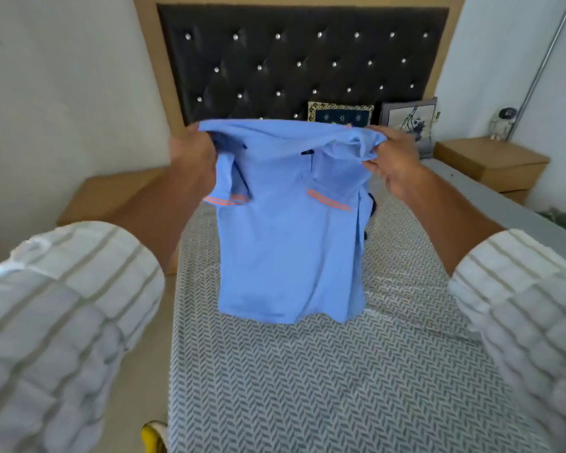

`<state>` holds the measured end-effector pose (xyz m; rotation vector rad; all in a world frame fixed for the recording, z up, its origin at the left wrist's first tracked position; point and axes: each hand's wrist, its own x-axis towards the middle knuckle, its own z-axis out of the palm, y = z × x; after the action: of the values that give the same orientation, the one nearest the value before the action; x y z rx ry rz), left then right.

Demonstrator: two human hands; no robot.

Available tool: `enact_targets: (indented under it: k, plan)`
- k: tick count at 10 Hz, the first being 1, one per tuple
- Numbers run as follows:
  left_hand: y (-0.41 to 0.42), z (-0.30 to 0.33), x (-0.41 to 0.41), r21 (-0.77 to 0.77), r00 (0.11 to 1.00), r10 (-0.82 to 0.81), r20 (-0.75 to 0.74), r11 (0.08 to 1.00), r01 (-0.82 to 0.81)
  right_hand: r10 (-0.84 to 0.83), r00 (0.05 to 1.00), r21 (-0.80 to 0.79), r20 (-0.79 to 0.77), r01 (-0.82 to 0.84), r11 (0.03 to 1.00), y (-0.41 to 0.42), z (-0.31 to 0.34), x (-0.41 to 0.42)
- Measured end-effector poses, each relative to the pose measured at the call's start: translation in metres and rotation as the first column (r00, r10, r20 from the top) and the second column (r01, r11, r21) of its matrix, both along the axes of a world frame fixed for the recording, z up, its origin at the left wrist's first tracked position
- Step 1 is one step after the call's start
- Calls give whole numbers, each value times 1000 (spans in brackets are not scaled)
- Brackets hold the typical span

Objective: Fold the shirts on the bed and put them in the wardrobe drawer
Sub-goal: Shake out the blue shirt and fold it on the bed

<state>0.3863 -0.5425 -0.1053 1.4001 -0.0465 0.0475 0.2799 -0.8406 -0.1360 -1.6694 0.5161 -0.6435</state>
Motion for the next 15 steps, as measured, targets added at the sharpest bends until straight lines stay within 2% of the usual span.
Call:
enact_targets:
  k: [1, 2, 3, 4, 5, 6, 7, 8, 9, 10, 11, 12, 13, 14, 15]
  plan:
    - [7, 26, 20, 122, 966, 33, 257, 990, -66, -33, 996, -95, 80, 40, 995, -6, 28, 1]
    - [16, 39, -4, 278, 901, 21, 433, 948, -156, 2, 993, -275, 114, 30, 961, -3, 30, -14]
    - [36, 25, -47, 524, 881, -11, 473, 808, -271, 9, 998, -355, 60, 13, 935, 4, 10, -46]
    - [58, -3, -82, 677, 884, -95, 457, 681, -277, 47, 999, -425, 28, -31, 905, 13, -17, -81]
    - [87, -69, -131, 865, 883, -262, 390, 432, -254, 51, 994, -558, -96, -96, 824, 16, -82, -141]
    - [101, -139, -174, 957, 915, -331, 231, 249, -151, 45, 976, -606, -214, -169, 777, 19, -148, -186]
    - [106, -223, -224, 989, 881, -473, -12, 127, 81, 62, 906, -564, -418, -312, 765, 20, -231, -229]
    - [109, -295, -266, 973, 838, -505, -208, -21, 229, 109, 803, -414, -586, -412, 812, 31, -298, -280]
    - [111, -326, -297, 948, 797, -532, -287, -40, 315, 121, 734, -366, -669, -466, 806, 40, -327, -320]
    - [119, -349, -322, 929, 759, -539, -366, -159, 335, 88, 694, -383, -715, -494, 781, 51, -354, -368]
    - [138, -398, -315, 912, 699, -586, -411, -250, 326, 56, 713, -453, -699, -502, 736, 57, -380, -393]
    - [130, -374, -346, 877, 692, -561, -454, -419, 236, 78, 650, -478, -756, -629, 614, 44, -424, -409]
    - [115, -367, -354, 888, 659, -632, -407, -443, 123, -39, 671, -582, -741, -611, 537, 77, -393, -421]
    - [103, -376, -367, 932, 535, -772, -344, -351, 93, 68, 739, -642, -670, -623, 447, 93, -387, -427]
    - [76, -384, -389, 927, 457, -807, -373, -347, 144, 161, 785, -707, -599, -612, 355, 111, -389, -427]
